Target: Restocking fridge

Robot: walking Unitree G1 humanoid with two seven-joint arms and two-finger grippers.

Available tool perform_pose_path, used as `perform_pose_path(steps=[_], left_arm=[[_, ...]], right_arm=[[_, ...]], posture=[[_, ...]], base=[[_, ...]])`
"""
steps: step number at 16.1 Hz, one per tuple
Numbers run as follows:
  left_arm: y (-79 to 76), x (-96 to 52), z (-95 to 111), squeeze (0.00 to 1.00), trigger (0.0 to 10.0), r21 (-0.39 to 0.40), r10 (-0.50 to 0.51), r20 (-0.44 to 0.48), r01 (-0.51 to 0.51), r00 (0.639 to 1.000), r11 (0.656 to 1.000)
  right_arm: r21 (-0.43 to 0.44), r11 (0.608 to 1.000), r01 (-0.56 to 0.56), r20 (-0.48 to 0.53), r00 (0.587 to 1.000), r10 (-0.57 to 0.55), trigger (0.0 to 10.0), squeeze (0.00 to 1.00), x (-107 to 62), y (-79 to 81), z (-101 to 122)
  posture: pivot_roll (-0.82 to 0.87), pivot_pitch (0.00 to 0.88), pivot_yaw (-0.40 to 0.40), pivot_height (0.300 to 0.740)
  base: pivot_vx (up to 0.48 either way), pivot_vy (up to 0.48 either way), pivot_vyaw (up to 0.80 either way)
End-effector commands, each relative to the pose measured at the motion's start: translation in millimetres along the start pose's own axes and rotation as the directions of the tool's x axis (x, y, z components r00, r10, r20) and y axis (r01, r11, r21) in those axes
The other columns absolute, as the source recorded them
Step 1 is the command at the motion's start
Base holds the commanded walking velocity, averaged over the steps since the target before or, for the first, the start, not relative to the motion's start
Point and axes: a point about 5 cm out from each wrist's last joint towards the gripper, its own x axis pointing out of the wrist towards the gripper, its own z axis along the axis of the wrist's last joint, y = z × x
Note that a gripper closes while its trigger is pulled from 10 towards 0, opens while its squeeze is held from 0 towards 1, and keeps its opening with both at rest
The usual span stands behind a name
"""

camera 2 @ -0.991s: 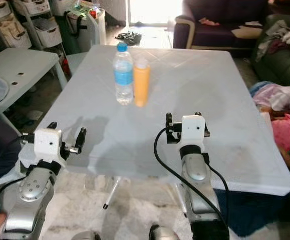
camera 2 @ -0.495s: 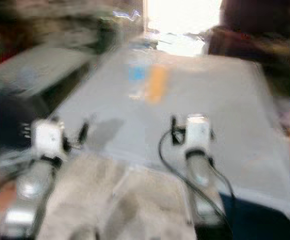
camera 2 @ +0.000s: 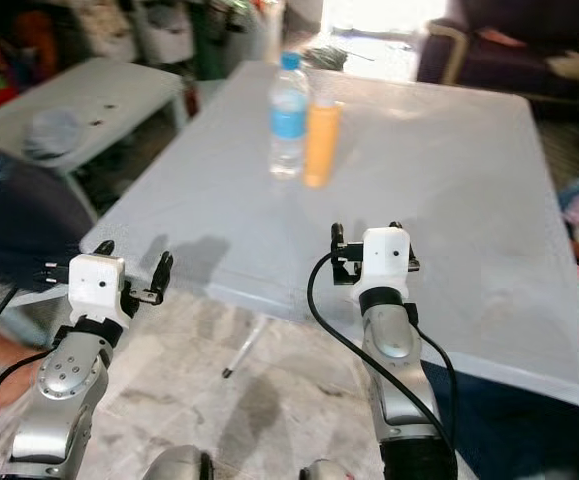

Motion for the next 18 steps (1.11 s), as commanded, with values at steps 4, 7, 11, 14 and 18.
perform_pose_path(steps=[4,7,11,14,18], left_arm=[[0.9,0.3,3.0,0.00,10.0,0.007,0.003,0.010,-0.003,1.000,1.000],[0.9,0.3,3.0,0.00,10.0,0.007,0.003,0.010,-0.003,1.000,1.000],[0.9,0.3,3.0,0.00,10.0,0.007,0.003,0.010,-0.003,1.000,1.000],[0.9,0.3,3.0,0.00,10.0,0.007,0.003,0.010,-0.003,1.000,1.000],[0.9,0.3,3.0,0.00,10.0,0.007,0.003,0.010,-0.003,1.000,1.000]], right_arm=[[0.005,1.000,-0.003,0.008,1.000,0.003,10.0,0.00,1.3,0.7,2.5],[0.005,1.000,-0.003,0.008,1.000,0.003,10.0,0.00,1.3,0.7,2.5],[0.005,1.000,-0.003,0.008,1.000,0.003,10.0,0.00,1.3,0.7,2.5],[0.005,1.000,-0.003,0.008,1.000,0.003,10.0,0.00,1.3,0.7,2.5],[0.005,1.000,-0.003,0.008,1.000,0.003,10.0,0.00,1.3,0.7,2.5]], posture=[[0.04,0.043,0.001,0.740],[0.04,0.043,0.001,0.740],[0.04,0.043,0.001,0.740],[0.04,0.043,0.001,0.740],[0.04,0.043,0.001,0.740]], base=[[0.000,0.000,0.00],[0.000,0.000,0.00],[0.000,0.000,0.00],[0.000,0.000,0.00],[0.000,0.000,0.00]])
